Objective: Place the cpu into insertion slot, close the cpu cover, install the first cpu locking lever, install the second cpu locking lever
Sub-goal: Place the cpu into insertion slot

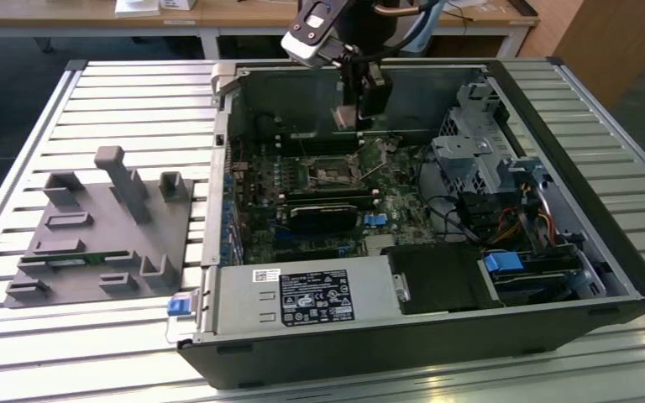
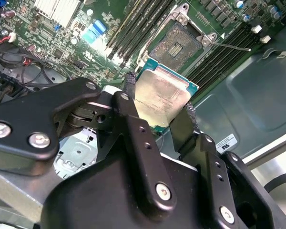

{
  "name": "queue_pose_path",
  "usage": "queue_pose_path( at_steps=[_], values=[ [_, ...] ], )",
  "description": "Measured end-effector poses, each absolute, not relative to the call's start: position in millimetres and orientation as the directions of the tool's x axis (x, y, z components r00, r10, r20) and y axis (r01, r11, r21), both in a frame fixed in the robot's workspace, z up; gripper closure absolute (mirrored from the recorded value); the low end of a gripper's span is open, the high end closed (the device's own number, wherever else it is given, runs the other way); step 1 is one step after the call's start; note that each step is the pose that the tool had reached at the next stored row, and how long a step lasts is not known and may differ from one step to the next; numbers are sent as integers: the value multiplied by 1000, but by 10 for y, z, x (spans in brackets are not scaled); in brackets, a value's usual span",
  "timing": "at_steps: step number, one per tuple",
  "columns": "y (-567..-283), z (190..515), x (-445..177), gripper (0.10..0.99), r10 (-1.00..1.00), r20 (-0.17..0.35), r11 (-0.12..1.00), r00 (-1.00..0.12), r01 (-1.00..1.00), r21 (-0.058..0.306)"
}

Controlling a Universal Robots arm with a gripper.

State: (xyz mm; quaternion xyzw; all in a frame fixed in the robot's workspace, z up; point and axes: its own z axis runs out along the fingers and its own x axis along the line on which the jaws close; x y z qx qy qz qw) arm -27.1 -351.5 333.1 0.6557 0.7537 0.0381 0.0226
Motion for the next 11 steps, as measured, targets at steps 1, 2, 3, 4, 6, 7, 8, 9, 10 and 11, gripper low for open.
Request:
queue_pose_path(
  at_steps=[1, 2, 3, 4, 6, 7, 8, 9, 10, 11],
  values=[
    [-3515, 3326, -271, 549, 990, 16, 137, -139, 987, 87],
    [-3515, 3321, -271, 549, 990, 16, 136, -138, 987, 87],
    [-3515, 3317, -271, 549, 990, 16, 136, -138, 987, 87],
    [-3515, 3312, -271, 549, 990, 16, 135, -137, 987, 87],
    [-3515, 3303, -271, 549, 991, 16, 135, -136, 987, 87],
    [-3515, 3298, -271, 549, 991, 16, 134, -136, 987, 87],
    [-3515, 3294, -271, 549, 991, 16, 134, -136, 987, 87],
    [-3515, 3289, -271, 549, 991, 16, 134, -136, 987, 87],
    [-3515, 3284, -271, 549, 991, 16, 133, -135, 987, 87],
    [-3515, 3280, -271, 549, 991, 16, 133, -135, 987, 87]
  ],
)
